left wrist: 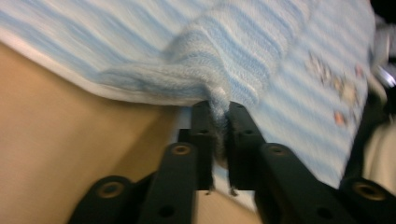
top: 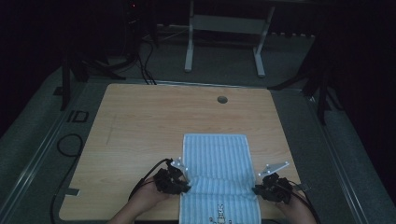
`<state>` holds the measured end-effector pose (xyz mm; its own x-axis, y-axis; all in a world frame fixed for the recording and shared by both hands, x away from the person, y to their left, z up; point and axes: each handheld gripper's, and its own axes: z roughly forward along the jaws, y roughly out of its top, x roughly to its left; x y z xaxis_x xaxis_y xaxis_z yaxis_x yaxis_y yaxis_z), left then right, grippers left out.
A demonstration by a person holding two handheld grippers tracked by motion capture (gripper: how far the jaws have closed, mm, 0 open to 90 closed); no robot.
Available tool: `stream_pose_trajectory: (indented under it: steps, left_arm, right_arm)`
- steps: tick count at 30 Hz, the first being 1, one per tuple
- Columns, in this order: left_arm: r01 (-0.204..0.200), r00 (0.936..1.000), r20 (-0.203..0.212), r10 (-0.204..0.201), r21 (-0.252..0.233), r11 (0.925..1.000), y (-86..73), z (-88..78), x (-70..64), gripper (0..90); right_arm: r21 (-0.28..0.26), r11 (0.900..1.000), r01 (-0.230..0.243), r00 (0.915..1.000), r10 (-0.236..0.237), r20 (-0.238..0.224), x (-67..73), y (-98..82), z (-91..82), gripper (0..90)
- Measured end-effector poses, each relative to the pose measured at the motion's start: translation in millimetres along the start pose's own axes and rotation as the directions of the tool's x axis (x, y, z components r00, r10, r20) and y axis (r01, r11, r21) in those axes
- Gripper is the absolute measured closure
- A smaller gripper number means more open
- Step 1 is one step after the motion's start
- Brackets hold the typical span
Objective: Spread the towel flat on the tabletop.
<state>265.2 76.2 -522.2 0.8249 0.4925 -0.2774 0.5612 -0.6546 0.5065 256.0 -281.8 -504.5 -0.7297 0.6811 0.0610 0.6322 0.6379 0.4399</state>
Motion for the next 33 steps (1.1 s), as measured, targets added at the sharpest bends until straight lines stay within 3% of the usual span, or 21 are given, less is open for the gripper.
stream_pose_trajectory:
  steps: [2, 5, 9, 11, 13, 16, 19, 27, 33]
  left_arm:
    - [-0.013, 0.9999, -0.011, 0.013, 0.014, 0.9998, -5.3, -2.5, -1.5, 70.6]
    - [-0.006, 0.9991, -0.042, 0.006, 0.009, 0.9999, -8.3, -15.2, 4.4, 61.6]
    - [0.013, 0.994, -0.109, -0.014, -0.015, 0.9998, -4.8, -30.0, 16.5, 59.6]
    - [0.015, 0.9915, -0.128, -0.019, -0.031, 0.9994, 0.8, -34.3, 21.4, 59.6]
    - [0.014, 0.9897, -0.141, -0.02, -0.043, 0.999, 6.8, -34.9, 25.0, 59.9]
    - [0.011, 0.9886, -0.149, -0.017, -0.037, 0.9993, 21.3, -24.2, 29.8, 61.8]
    - [-0.002, 0.9879, -0.155, 0.0, -0.013, 0.9999, 32.5, -11.7, 32.3, 64.0]
    - [0.0, 0.9852, -0.171, 0.01, 0.057, 0.9984, 48.4, 20.3, 43.5, 63.5]
    - [0.013, 0.9826, -0.186, -0.004, 0.045, 0.9989, 50.6, 23.0, 52.6, 63.1]
  right_arm:
    - [0.032, 0.999, 0.001, 0.9999, -0.001, -0.011, 0.2, -5.4, 5.1, 70.1]
    - [-0.011, 0.999, -0.043, 0.9991, 0.043, -0.001, -9.1, -5.8, -4.9, 65.5]
    - [-0.076, 0.995, -0.064, 0.9963, 0.068, 0.052, -19.7, 6.5, -20.5, 65.5]
    - [-0.1, 0.993, -0.062, 0.9942, 0.07, 0.082, -24.8, 17.6, -23.4, 72.8]
    - [-0.098, 0.994, -0.053, 0.9953, 0.061, 0.076, -27.5, 26.8, -18.4, 79.4]
    - [-0.059, 0.998, -0.013, 0.9971, 0.017, 0.074, -26.9, 40.3, -2.4, 86.9]
    - [-0.016, 1.0, 0.011, 0.9977, -0.01, 0.067, -25.9, 52.9, 17.8, 88.2]
    - [0.058, 0.998, 0.009, 0.9976, -0.013, 0.068, -32.8, 65.2, 48.3, 88.1]
    - [0.034, 0.999, -0.011, 0.9982, 0.009, 0.06, -43.6, 70.7, 54.5, 88.2]
